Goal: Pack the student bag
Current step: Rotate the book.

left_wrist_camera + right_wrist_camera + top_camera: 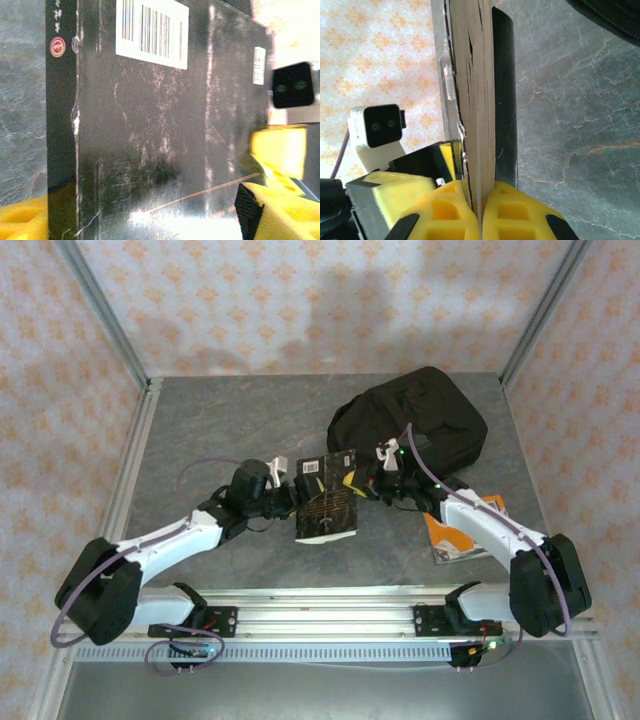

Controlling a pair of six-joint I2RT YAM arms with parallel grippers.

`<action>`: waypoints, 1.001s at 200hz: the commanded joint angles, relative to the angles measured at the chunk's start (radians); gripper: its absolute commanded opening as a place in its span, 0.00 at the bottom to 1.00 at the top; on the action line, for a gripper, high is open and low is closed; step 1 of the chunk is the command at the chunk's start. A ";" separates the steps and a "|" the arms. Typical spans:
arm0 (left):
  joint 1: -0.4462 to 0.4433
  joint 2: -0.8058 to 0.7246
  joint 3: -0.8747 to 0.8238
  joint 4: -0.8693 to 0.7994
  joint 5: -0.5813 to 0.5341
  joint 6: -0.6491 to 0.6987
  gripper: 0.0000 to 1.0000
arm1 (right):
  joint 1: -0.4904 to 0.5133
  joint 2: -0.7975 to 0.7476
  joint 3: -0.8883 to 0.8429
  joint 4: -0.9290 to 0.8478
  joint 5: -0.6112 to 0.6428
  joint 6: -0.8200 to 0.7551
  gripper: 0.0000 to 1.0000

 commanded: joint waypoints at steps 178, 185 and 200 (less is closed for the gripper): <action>0.004 -0.296 -0.012 0.178 0.058 -0.060 0.00 | -0.010 -0.061 -0.013 0.129 0.059 0.031 0.92; 0.004 -0.305 -0.010 0.176 0.058 -0.060 0.00 | -0.010 -0.054 -0.016 0.172 0.038 0.053 0.96; 0.004 -0.320 -0.007 0.171 0.057 -0.061 0.00 | -0.010 -0.047 -0.034 0.268 0.006 0.111 0.97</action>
